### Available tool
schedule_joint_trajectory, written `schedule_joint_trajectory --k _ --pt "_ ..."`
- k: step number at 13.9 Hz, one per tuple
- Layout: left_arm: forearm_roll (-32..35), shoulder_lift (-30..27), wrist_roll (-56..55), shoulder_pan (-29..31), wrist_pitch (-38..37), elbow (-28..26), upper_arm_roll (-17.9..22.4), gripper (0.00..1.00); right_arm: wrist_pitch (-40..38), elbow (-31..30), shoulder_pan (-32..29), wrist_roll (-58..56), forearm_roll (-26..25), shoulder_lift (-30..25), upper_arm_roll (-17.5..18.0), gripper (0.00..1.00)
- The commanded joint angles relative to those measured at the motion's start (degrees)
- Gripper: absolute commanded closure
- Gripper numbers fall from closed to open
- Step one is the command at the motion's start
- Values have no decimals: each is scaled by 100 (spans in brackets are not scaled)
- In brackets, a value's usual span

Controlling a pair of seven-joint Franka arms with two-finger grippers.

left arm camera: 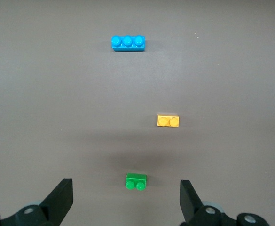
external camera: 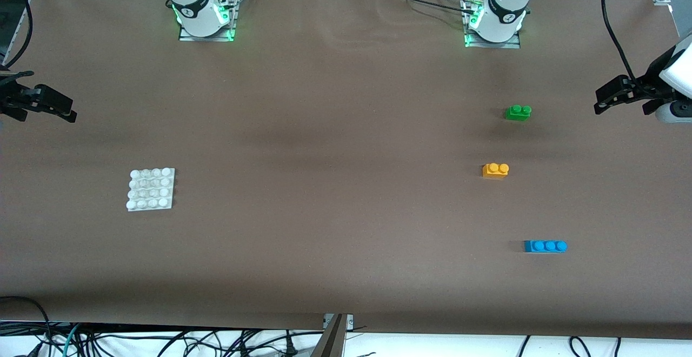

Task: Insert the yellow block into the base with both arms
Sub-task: 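Reach the right gripper down to the white base plate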

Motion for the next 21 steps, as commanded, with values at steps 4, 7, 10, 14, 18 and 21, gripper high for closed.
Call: schedule_joint_trajectory --k 4,7,10,14,18,21 --pt "81 -32 103 -25 -20 61 -47 0 12 33 -49 68 -174 -6 86 1" --pt "81 -32 103 -25 -20 61 -47 0 39 33 -57 112 -184 63 77 1" --pt "81 -23 103 -16 -20 53 -38 0 371 15 -49 130 -166 396 77 1" --pt "81 -32 103 -25 -20 61 -47 0 557 -20 4 59 -228 986 51 1" --pt "81 -32 103 -25 -20 61 -47 0 785 -107 -5 59 -499 1425 42 1" --pt "81 -32 103 -25 -20 61 -47 0 1442 -511 -171 -19 -553 1742 24 1"
